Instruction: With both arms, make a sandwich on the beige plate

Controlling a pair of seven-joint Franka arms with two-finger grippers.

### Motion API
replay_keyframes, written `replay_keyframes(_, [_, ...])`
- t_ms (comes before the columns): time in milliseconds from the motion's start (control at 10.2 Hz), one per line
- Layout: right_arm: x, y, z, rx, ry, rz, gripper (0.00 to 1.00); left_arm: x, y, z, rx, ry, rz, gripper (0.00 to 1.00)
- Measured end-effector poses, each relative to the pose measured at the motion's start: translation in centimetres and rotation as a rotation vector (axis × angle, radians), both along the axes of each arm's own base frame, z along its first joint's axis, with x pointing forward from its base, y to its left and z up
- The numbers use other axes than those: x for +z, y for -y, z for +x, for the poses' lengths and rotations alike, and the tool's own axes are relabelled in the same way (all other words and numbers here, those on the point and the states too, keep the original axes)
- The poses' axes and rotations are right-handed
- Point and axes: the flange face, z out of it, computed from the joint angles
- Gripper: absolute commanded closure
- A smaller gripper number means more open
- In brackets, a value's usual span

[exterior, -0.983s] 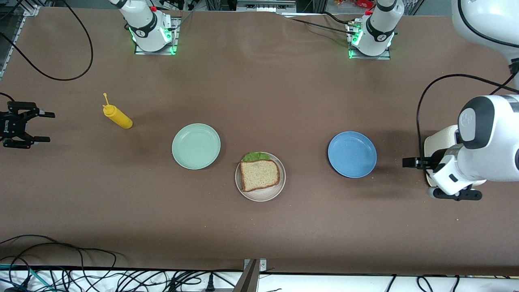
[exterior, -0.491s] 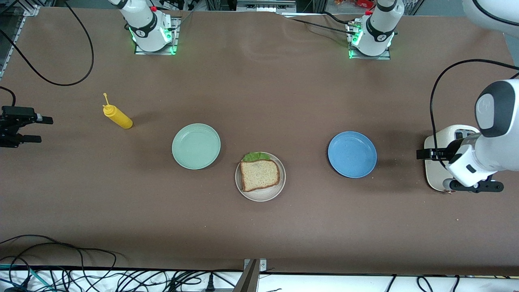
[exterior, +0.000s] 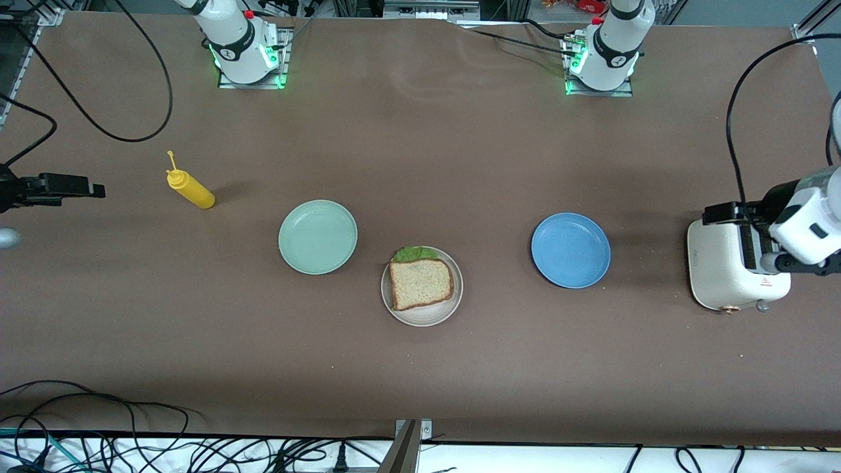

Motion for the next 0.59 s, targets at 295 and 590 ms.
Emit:
replay_keyframes(295, [0.8, -5.0, -1.6, -0.078, 0.074, -0.15, 0.0, 2.2, -0.8, -3.4, 0.01, 0.008, -0.028, 0.0])
replay_keyframes(590, [-0.6, -2.0, -3.9, -0.137, 0.187, -0.141, 0.01, 4.0, 0.4, -4.6, -0.016, 0.046, -0.04, 0.0])
